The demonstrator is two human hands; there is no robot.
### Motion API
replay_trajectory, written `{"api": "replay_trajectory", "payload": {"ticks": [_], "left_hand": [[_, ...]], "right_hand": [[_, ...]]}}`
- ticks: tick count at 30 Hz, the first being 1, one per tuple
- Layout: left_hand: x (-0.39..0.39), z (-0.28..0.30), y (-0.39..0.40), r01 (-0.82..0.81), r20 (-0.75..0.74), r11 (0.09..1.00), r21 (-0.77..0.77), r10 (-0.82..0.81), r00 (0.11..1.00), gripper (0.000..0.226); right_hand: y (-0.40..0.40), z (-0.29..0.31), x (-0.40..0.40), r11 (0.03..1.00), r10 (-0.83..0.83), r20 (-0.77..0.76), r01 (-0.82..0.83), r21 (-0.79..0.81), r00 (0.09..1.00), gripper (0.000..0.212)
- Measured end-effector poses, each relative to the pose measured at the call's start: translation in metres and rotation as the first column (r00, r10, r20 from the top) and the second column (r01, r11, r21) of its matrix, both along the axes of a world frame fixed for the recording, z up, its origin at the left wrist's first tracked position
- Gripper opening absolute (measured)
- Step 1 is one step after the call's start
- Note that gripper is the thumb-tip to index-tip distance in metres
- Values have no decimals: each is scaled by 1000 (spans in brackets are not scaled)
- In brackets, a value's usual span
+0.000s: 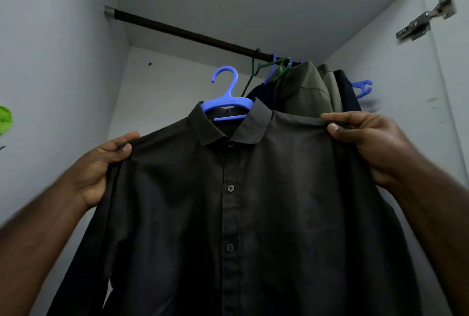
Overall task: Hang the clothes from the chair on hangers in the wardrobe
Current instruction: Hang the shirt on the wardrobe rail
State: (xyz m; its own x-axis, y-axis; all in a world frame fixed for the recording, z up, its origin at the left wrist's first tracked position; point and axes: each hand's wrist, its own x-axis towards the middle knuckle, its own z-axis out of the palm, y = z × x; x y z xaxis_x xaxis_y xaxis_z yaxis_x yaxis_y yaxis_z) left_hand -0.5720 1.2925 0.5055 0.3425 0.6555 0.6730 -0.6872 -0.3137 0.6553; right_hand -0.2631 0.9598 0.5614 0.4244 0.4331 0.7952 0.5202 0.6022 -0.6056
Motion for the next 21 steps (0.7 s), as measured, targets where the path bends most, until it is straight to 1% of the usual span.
{"api": "replay_trajectory", "payload": {"ticks": [5, 9, 12, 15, 16, 17, 18, 19, 20, 21], "left_hand": [[23, 17, 41, 40, 18, 999, -3, -40, 999, 33], [44, 52, 78, 38, 57, 999, 10, -38, 998, 25], [63, 86, 103, -24, 46, 999, 43, 22, 999, 28], [83, 120, 120, -196, 51, 978, 66, 193, 980, 22], [90, 132, 125, -289, 51, 953, 95, 285, 957, 23], [98, 144, 129, -407, 46, 902, 146, 405, 913, 27], [104, 156, 131, -540, 39, 813, 217, 546, 837, 32], [110, 167, 132, -653, 46, 697, 296, 672, 739, 34], [116, 178, 131, -723, 74, 590, 358, 754, 652, 35], [123, 189, 129, -753, 105, 525, 398, 789, 606, 35]], "right_hand": [[32, 16, 5, 997, -61, -3, 62, 54, 998, 22], [58, 38, 4, 982, -135, -3, 134, 136, 991, 20], [75, 66, 4, 949, -250, 7, 243, 200, 968, 20], [89, 94, 1, 917, -327, 0, 317, 244, 945, 20], [92, 103, 0, 907, -344, 3, 332, 258, 939, 19], [95, 114, -1, 898, -363, 9, 347, 269, 932, 19], [100, 125, -2, 886, -388, 8, 370, 280, 922, 18], [103, 138, -2, 867, -424, 4, 405, 290, 906, 17], [107, 152, -2, 845, -465, -1, 444, 299, 886, 16], [110, 165, -4, 821, -497, -11, 474, 319, 868, 15]]}}
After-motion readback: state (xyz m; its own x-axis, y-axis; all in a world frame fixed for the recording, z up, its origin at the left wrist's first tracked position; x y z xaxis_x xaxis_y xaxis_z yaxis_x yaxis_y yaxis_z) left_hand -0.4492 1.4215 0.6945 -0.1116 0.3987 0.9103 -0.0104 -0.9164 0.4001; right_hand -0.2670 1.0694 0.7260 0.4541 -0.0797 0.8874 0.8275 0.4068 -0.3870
